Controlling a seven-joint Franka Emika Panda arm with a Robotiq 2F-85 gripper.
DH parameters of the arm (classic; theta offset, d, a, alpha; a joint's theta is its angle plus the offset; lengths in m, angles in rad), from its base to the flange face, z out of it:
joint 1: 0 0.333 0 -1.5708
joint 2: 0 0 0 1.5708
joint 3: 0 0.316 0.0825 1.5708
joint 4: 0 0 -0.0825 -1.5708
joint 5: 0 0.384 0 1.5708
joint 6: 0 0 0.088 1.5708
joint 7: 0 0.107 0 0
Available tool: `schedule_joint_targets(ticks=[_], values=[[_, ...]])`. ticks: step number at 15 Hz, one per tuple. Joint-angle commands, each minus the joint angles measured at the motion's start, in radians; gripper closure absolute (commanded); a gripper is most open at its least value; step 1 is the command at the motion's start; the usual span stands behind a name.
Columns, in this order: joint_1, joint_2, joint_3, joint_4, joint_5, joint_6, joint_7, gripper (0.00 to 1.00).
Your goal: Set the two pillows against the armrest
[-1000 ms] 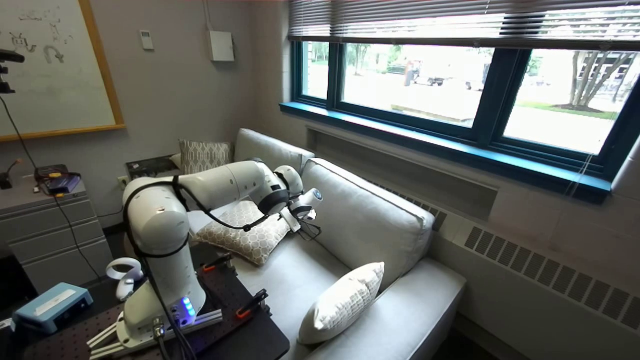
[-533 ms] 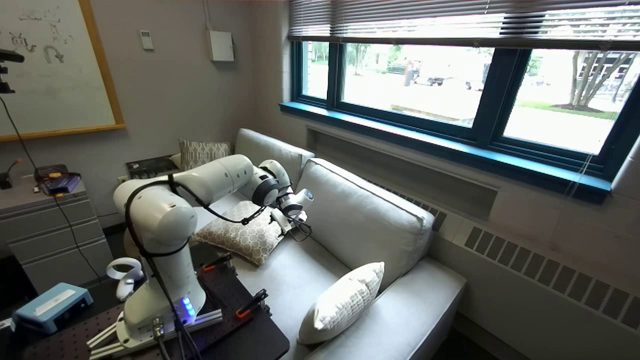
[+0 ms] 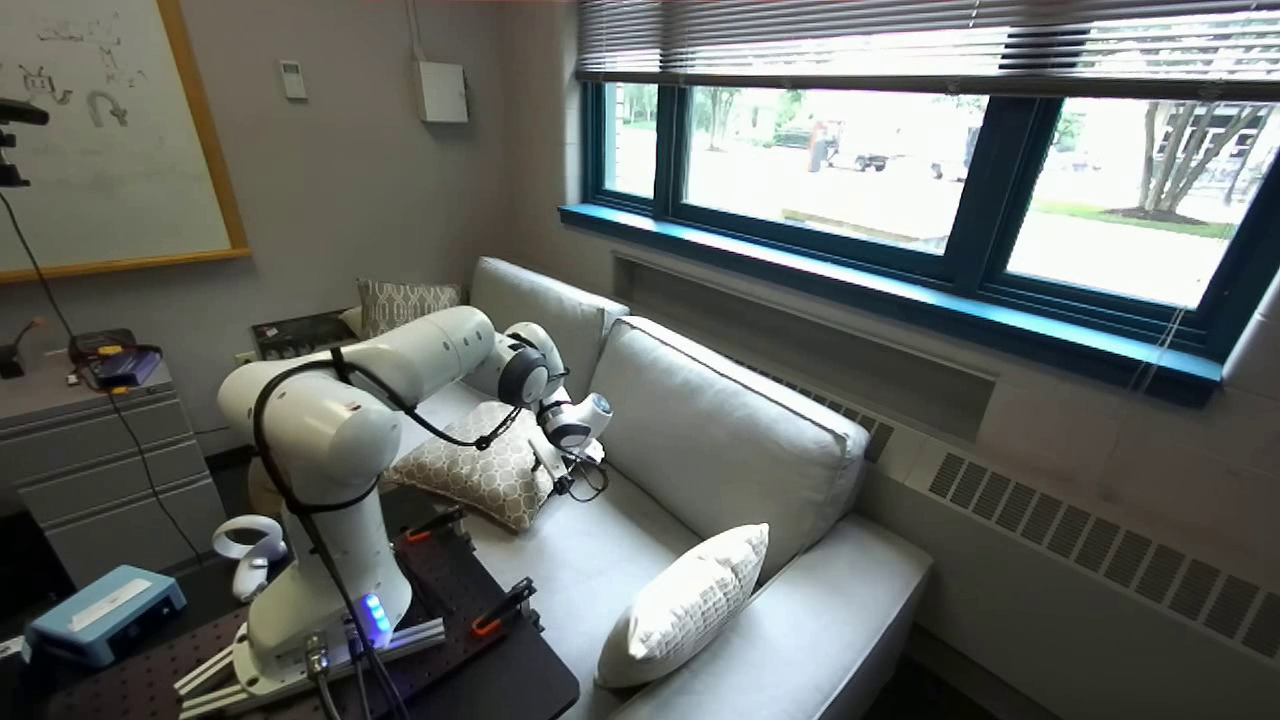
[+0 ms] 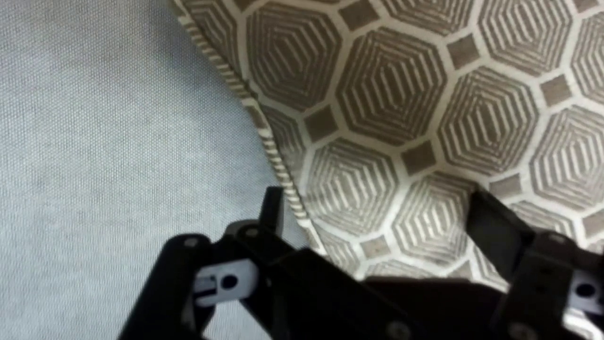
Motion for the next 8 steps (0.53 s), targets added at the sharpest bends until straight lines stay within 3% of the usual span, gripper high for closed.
schedule_joint_targets(ticks=[1, 5, 8], values=[[-0.003, 0.0, 0.012, -0.048, 0.1, -0.003, -0.046, 0.0], [-0.039, 0.001, 0.042, -0.078, 0.23, -0.088, -0.199, 0.0], [-0.039, 0.001, 0.022, -0.081, 0.297, -0.181, -0.322, 0.0]])
